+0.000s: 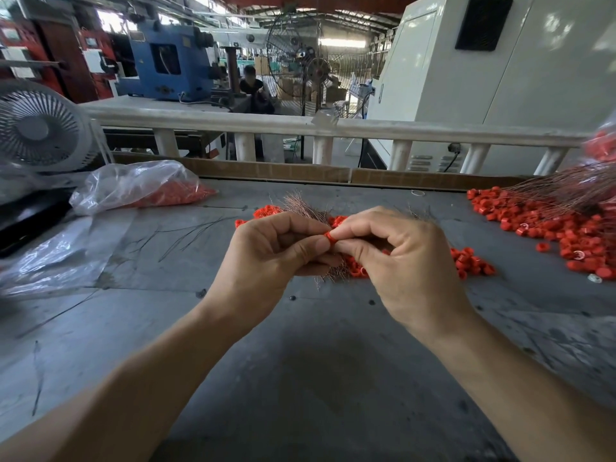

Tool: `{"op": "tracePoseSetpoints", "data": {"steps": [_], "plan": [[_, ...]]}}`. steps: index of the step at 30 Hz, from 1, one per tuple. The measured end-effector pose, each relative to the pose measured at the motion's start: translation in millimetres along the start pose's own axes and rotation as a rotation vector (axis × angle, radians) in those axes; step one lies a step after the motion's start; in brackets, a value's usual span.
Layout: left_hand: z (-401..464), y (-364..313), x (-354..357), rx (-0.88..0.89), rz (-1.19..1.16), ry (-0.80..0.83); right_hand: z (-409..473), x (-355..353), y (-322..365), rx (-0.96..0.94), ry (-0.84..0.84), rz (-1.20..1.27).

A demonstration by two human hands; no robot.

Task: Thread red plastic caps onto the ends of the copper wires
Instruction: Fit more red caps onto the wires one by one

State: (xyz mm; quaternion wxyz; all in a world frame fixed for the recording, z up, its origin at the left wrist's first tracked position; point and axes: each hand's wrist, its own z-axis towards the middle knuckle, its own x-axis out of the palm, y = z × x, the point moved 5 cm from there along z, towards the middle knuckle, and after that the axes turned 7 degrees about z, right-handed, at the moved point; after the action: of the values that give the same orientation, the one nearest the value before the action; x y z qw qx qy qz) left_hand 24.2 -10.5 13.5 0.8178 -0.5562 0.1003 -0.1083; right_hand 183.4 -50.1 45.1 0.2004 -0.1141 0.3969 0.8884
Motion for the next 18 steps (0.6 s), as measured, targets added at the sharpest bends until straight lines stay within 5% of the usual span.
{"op": "tracePoseSetpoints", "data": {"steps": [8, 18], "plan": [[0.9, 4.1, -2.6, -0.014, -0.014, -0.001, -1.6, 3.5, 1.1, -0.001, -0.011, 0.002], [-0.2, 10.8, 7.9, -0.189, -0.328, 0.083, -5.7, 14.0, 9.8, -0.187, -0.070, -0.300]]}}
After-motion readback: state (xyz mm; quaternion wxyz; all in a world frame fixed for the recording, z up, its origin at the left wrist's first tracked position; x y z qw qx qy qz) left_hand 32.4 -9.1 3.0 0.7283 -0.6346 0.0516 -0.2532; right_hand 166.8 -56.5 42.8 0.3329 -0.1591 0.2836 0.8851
